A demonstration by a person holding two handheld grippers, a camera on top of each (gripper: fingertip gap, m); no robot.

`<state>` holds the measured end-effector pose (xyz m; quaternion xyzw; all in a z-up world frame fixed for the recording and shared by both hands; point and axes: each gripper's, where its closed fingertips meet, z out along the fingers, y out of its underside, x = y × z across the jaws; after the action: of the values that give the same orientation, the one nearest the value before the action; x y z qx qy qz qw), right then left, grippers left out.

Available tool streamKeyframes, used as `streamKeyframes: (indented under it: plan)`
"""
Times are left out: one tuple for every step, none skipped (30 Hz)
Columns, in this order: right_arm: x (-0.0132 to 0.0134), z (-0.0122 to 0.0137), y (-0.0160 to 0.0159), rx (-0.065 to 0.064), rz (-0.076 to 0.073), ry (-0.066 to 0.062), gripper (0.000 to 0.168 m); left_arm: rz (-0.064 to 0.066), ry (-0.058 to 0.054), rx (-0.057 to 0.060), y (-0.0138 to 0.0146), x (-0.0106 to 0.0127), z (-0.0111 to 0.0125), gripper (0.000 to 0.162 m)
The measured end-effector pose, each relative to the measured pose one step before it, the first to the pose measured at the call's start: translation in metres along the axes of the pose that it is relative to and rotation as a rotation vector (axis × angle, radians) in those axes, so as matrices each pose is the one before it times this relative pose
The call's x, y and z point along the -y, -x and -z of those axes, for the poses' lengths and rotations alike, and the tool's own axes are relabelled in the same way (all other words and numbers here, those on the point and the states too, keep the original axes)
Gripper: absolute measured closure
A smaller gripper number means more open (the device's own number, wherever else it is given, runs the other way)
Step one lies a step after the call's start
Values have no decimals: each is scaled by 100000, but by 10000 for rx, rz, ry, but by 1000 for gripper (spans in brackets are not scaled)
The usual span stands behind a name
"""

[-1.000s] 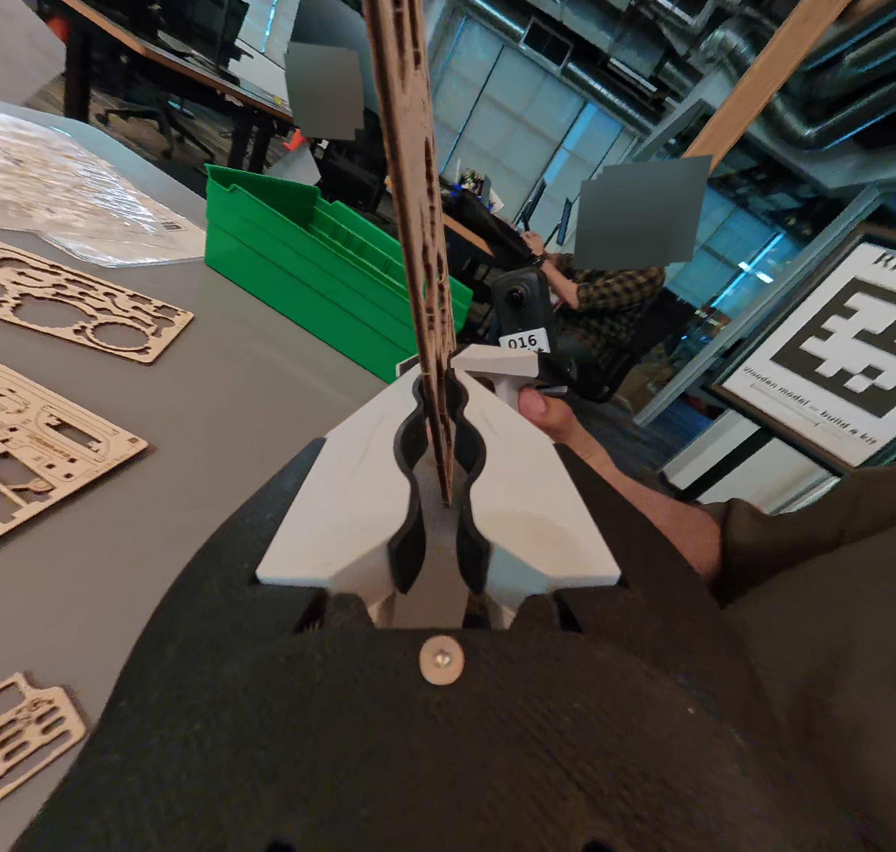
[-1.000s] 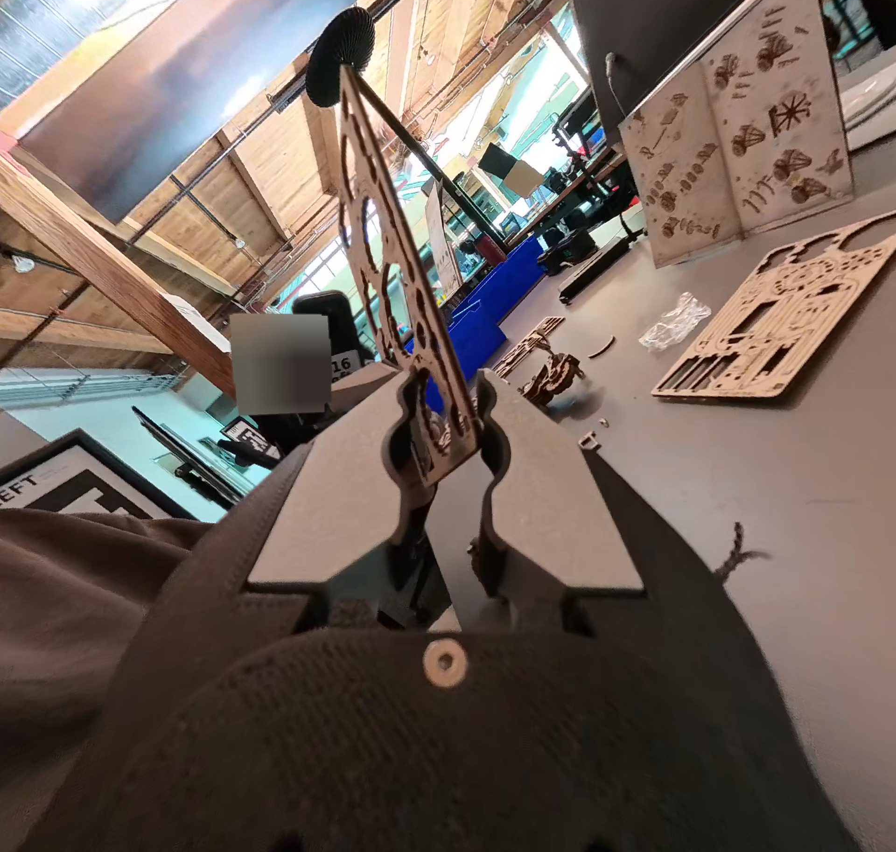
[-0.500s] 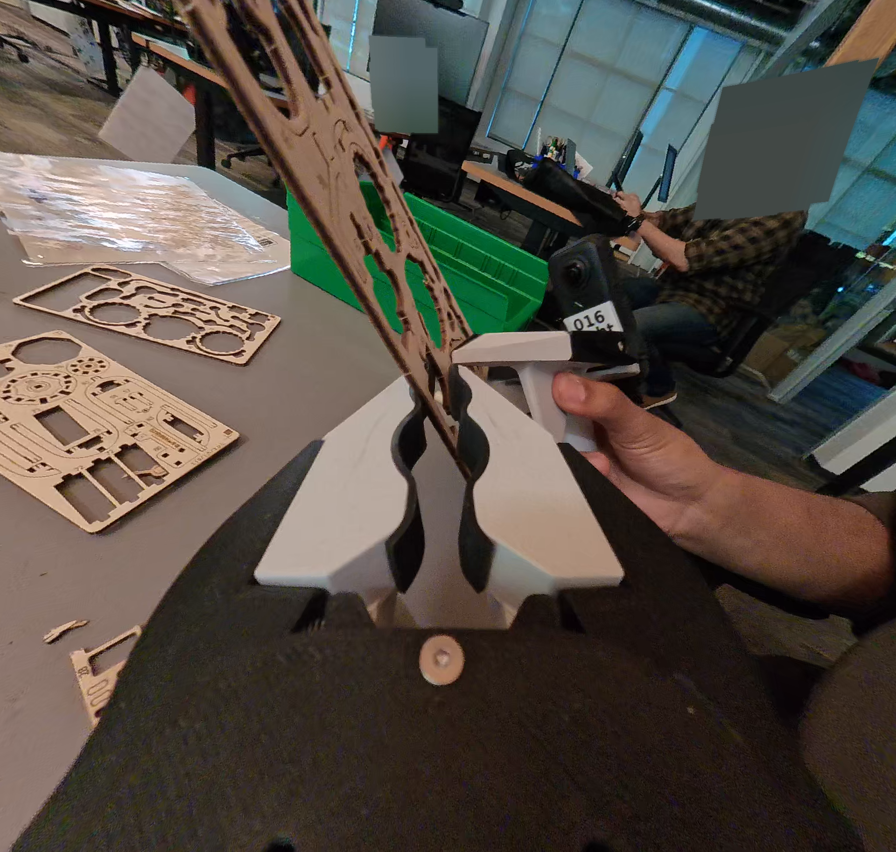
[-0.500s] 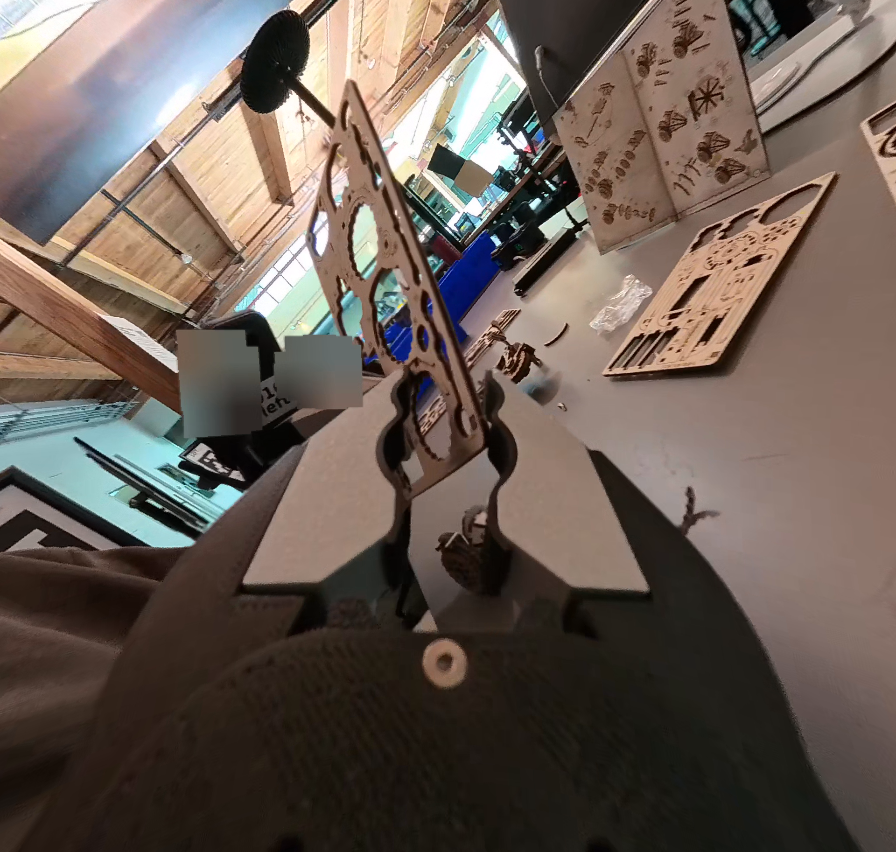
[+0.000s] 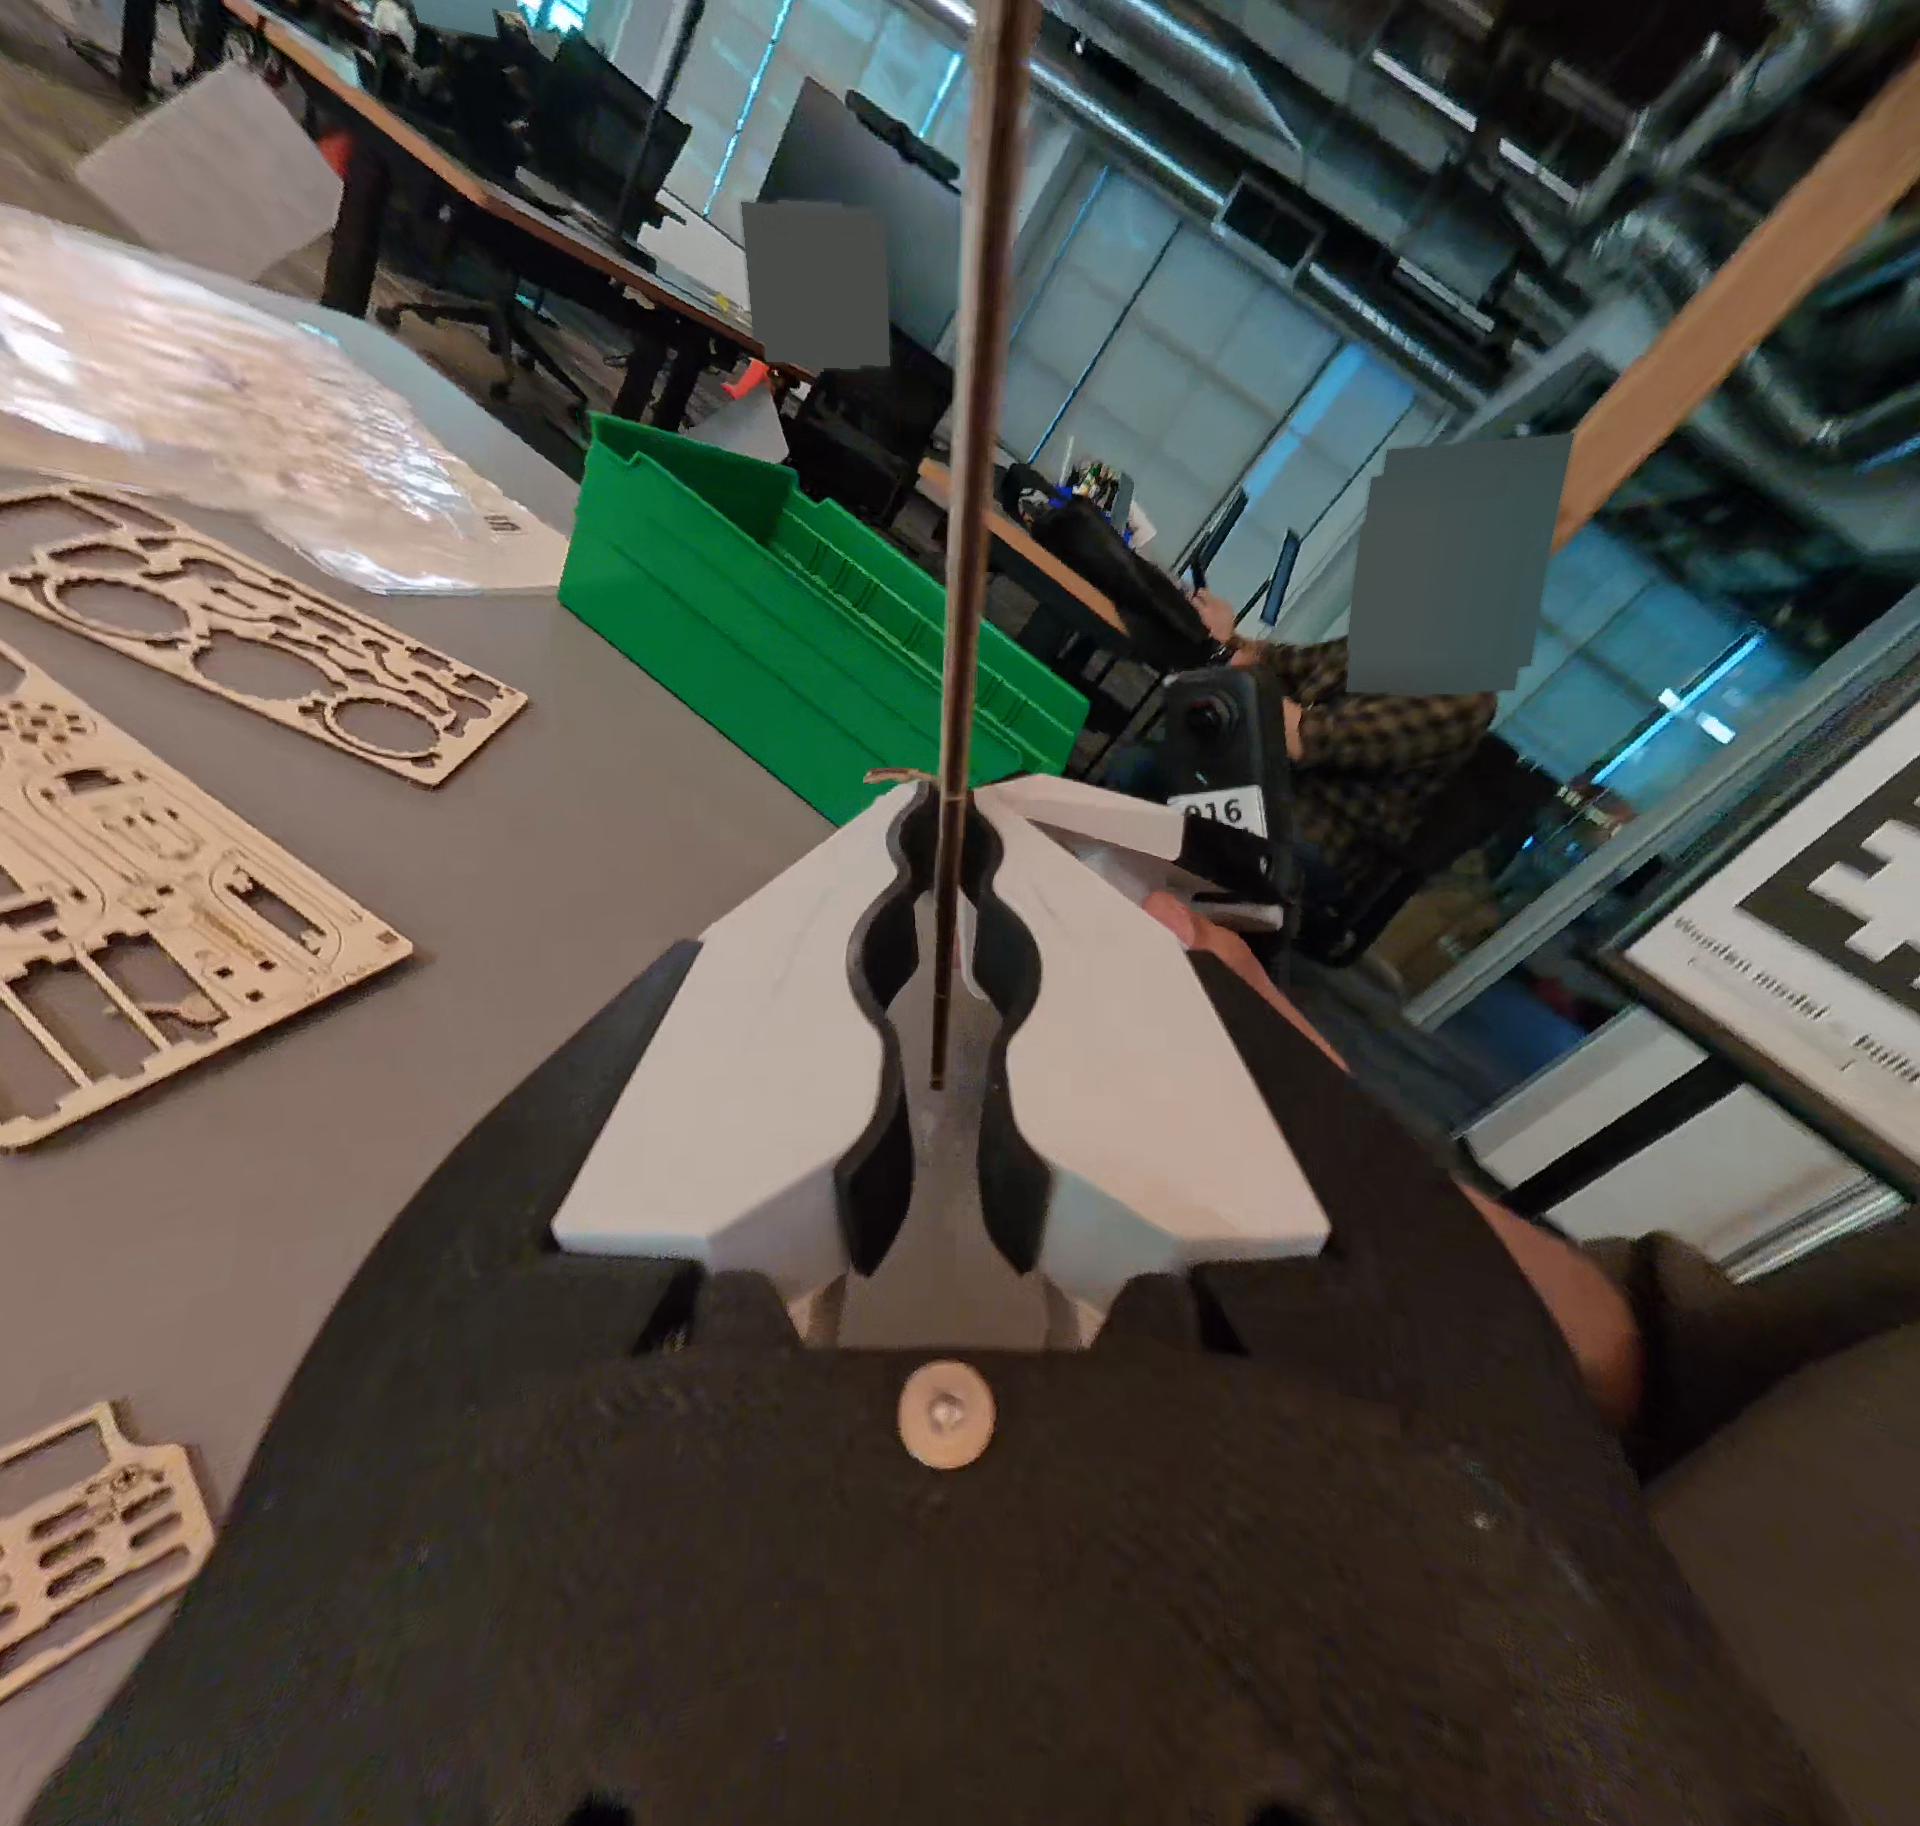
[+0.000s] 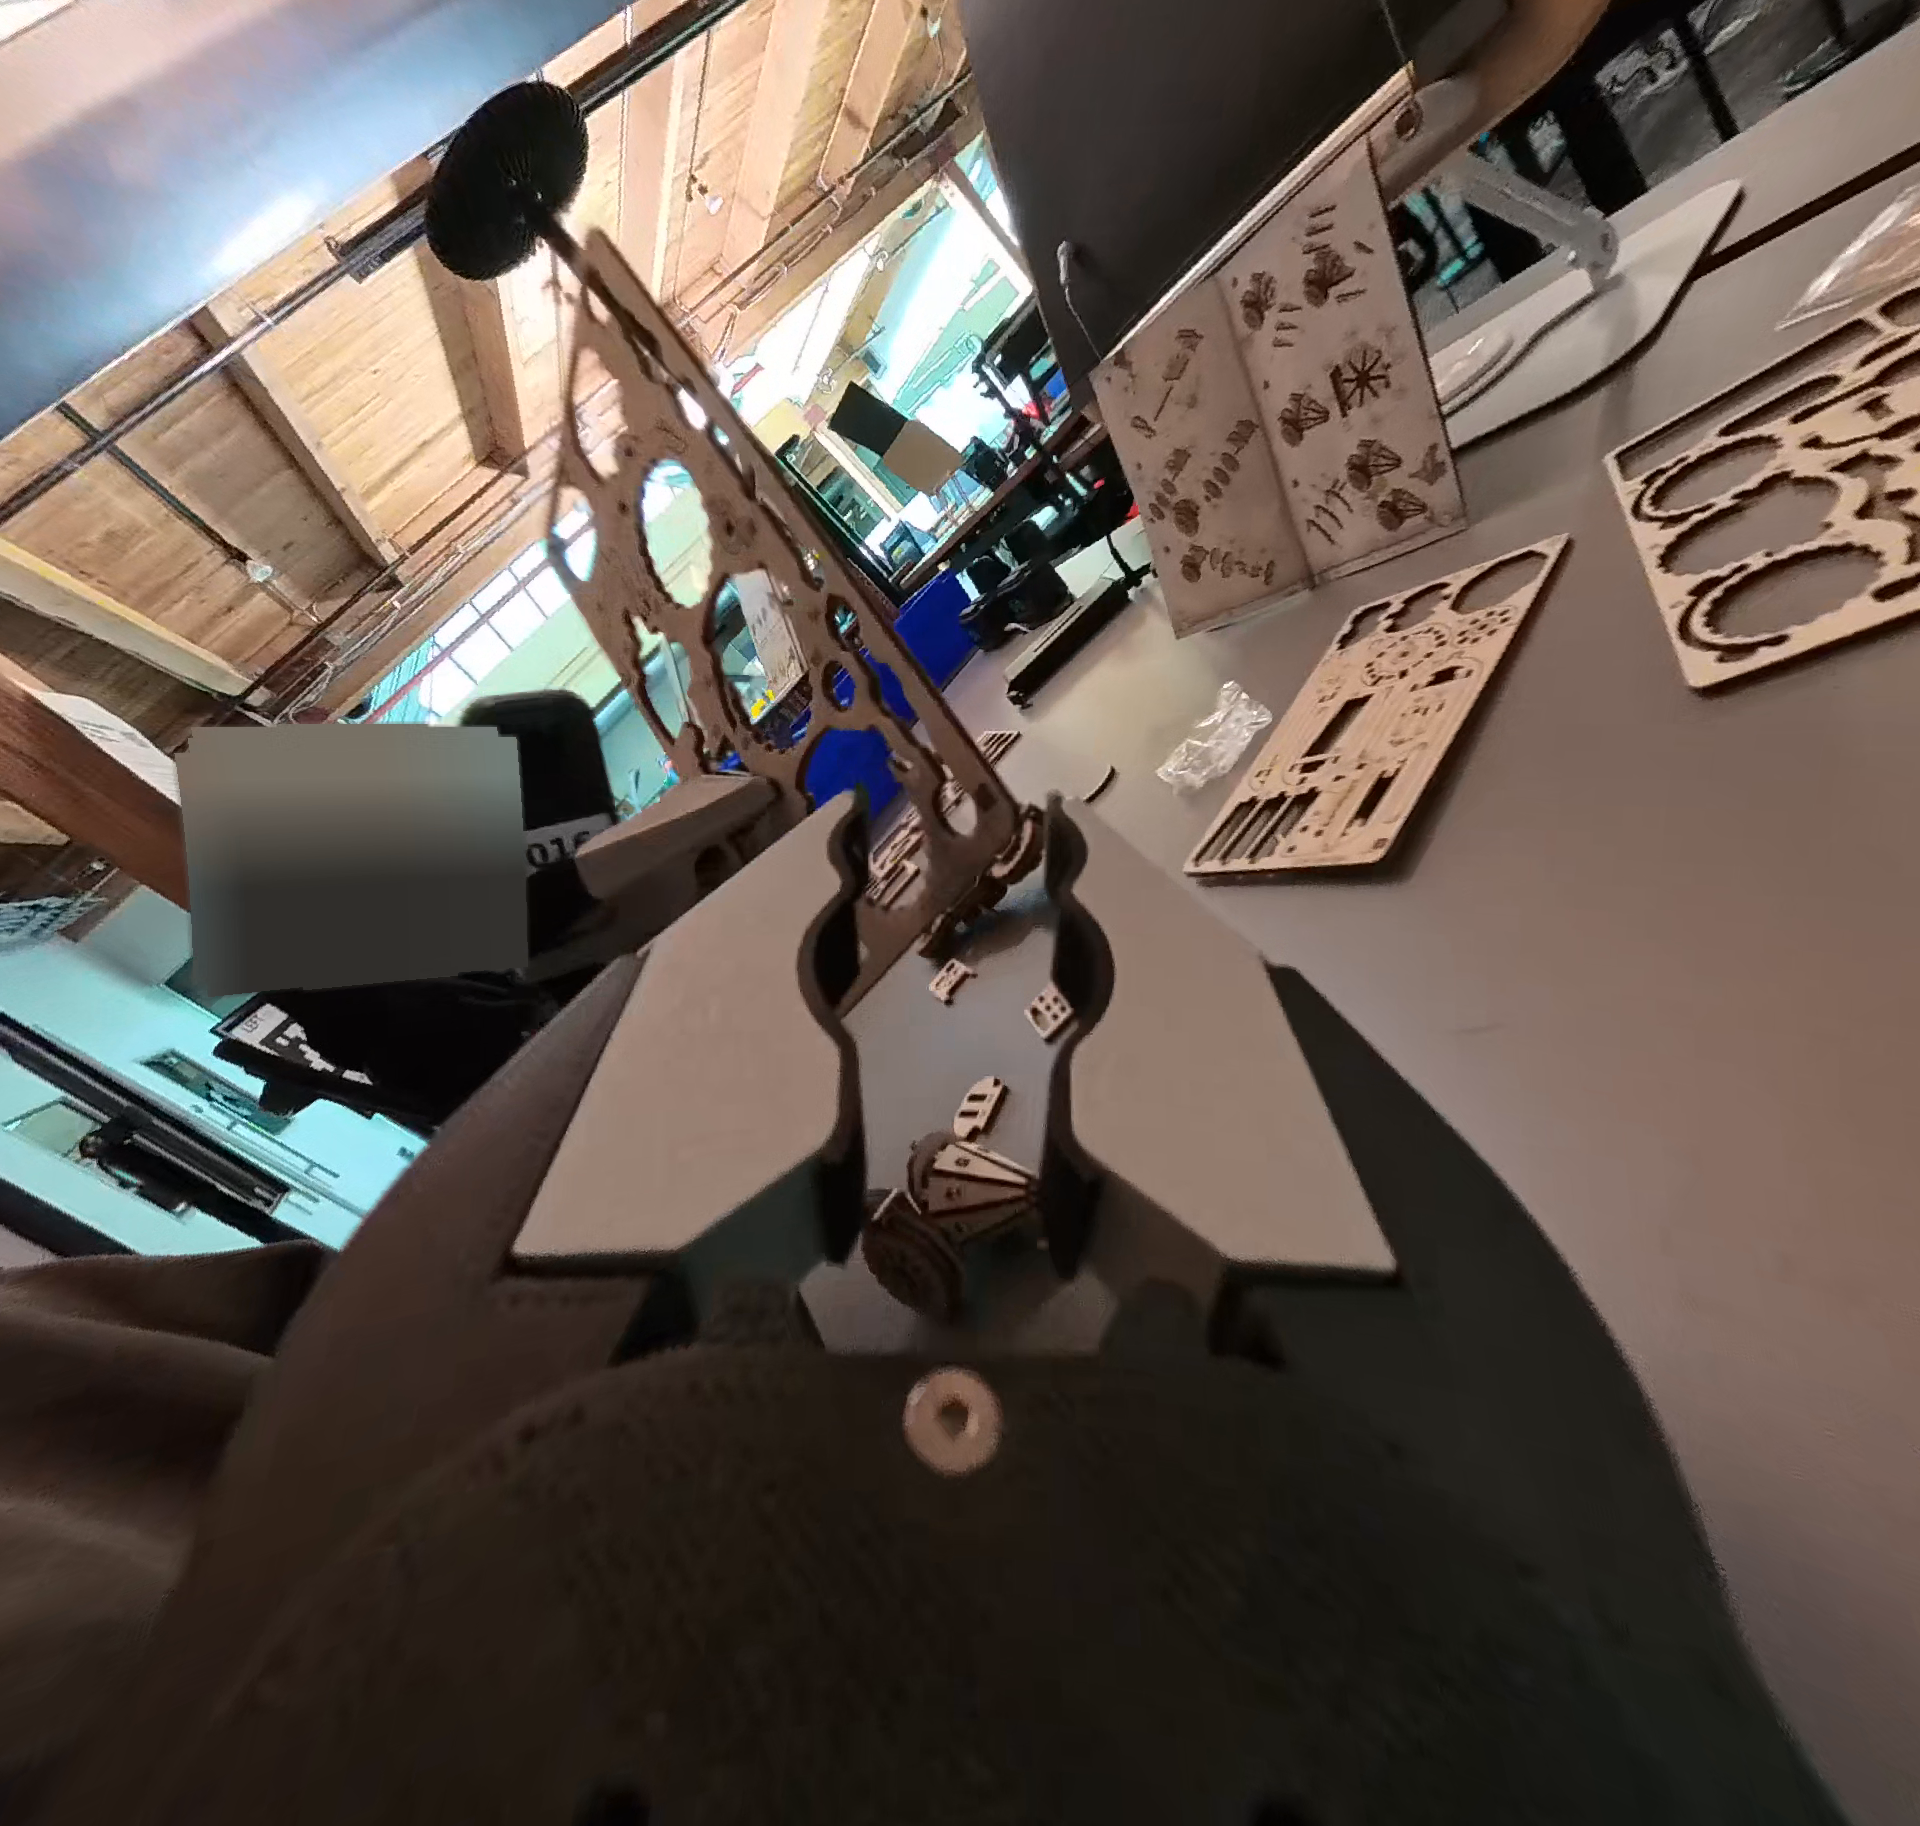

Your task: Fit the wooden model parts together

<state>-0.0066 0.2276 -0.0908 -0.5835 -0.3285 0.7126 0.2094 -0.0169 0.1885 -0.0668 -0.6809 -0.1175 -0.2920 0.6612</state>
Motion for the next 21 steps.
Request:
streamKeyframes:
  plan:
    - [139, 226, -78, 64, -36, -48, 140, 274, -98, -20, 332, 122, 173, 162]
    - [101, 186, -82, 69, -57, 11, 140, 215, -63, 17, 385, 120, 171, 162]
    - [160, 212, -161, 8, -48, -23, 140, 119, -82, 60, 428, 187, 191, 162]
    - [185, 205, -181, -12, -1, -10, 139, 63, -41, 77, 429, 189, 198, 162]
    - [153, 196, -212, -32, 43, 67, 139, 64, 22, 85, 437, 147, 170, 162]
    - [214, 216, -324, -108, 82, 52, 136, 66, 17, 103, 438, 177, 192, 162]
    - [160, 202, -305, -104, 120, 102, 135, 48, -9, 80, 359, 195, 208, 162]
    - [61, 184, -278, -82, 139, 167, 136, 38, 43, 60, 301, 118, 204, 162]
    - [174, 210, -257, -92, 163, 72, 136, 18, -2, 49, 241, 148, 199, 162]
    - [219, 197, -102, -15, 208, 24, 136, 15, 33, 19, 172, 73, 164, 162]
    - [50, 112, 59, 57, 263, 128, 140, 42, 139, -27, 113, -99, 68, 162]
    - [-153, -40, 90, 23, 346, 240, 140, 24, 165, -46, 33, -178, -20, 162]
    - [-367, -222, 286, 72, 415, 333, 139, 45, 289, -117, -93, -411, -163, 162]
    - [-575, -397, 424, 90, 388, 413, 138, 102, 430, -185, -229, -621, -296, 162]
    - [-562, -538, 360, -15, 305, 334, 132, 99, 449, -242, -340, -680, -375, 162]
    - [-512, -575, 543, 75, 238, 240, 127, 100, 445, -248, -365, -657, -400, 162]
    - [-457, -509, 590, 149, 95, 190, 130, 37, 323, -181, -298, -496, -345, 162]
    - [-399, -399, 397, 119, -85, 144, 134, 36, 420, -266, -392, -607, -344, 162]
    - [-341, -236, 311, 190, -183, 122, 140, 92, 444, -225, -296, -620, -344, 162]
    - [-234, -28, 38, 147, -246, 71, 145, 81, 277, -130, -133, -400, -232, 162]
    - [-55, 192, 51, 258, -247, -25, 156, 76, 7, -26, 63, -19, -64, 162]
